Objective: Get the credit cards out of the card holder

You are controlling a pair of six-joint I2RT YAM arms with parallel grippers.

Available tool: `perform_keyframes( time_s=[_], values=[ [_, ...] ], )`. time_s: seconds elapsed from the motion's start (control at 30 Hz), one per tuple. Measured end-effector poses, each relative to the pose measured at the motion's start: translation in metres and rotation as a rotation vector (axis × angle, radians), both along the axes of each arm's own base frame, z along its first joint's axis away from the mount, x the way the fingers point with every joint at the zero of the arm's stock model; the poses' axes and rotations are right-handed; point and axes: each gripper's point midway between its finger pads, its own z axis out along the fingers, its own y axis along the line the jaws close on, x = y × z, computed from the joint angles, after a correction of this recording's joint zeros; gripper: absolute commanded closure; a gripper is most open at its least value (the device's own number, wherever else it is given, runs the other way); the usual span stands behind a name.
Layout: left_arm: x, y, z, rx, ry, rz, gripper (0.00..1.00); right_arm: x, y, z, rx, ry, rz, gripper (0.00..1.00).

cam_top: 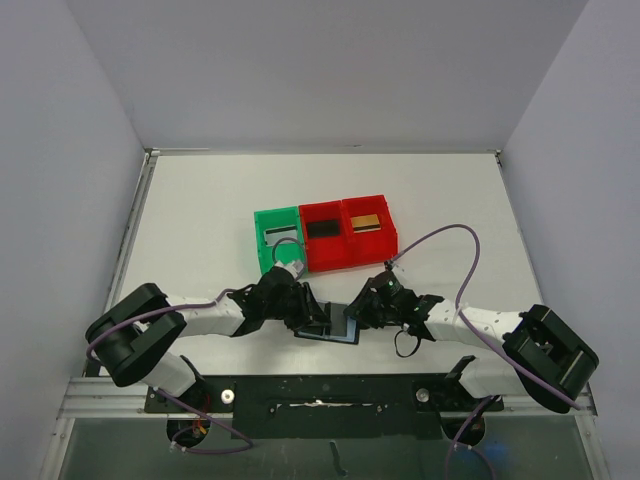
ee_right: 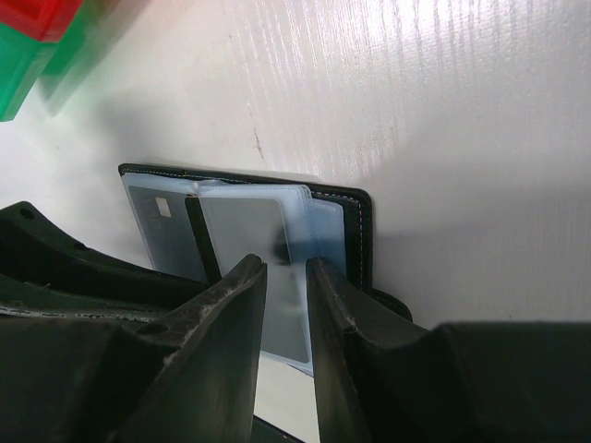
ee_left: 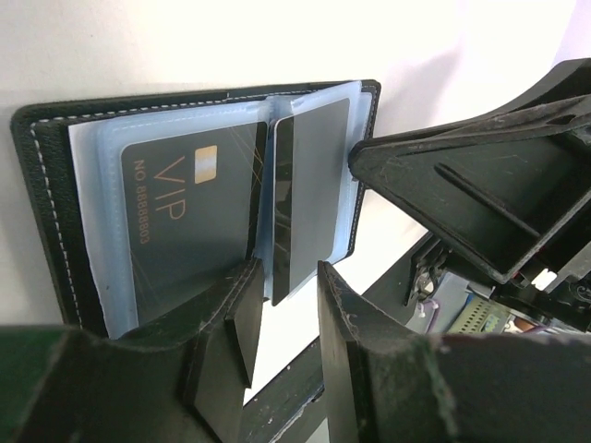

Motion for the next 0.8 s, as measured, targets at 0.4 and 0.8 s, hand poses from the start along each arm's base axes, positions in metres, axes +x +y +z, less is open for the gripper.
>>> perform_keyframes(
  time_s=[0.4,0.8],
  values=[
    [0.0055,-0.0018,-0.0056,0.042,-0.006,-0.009,0.72,0.0004,0.0,-0.0004,0.013,0.002,0.0,0.73],
    [0.0028,-0.0058,-0.0104,0.015,0.013,-0.015,0.88,0.0002,0.0005,-0.0005,0.026,-0.002,0.002,0.73]
  ],
)
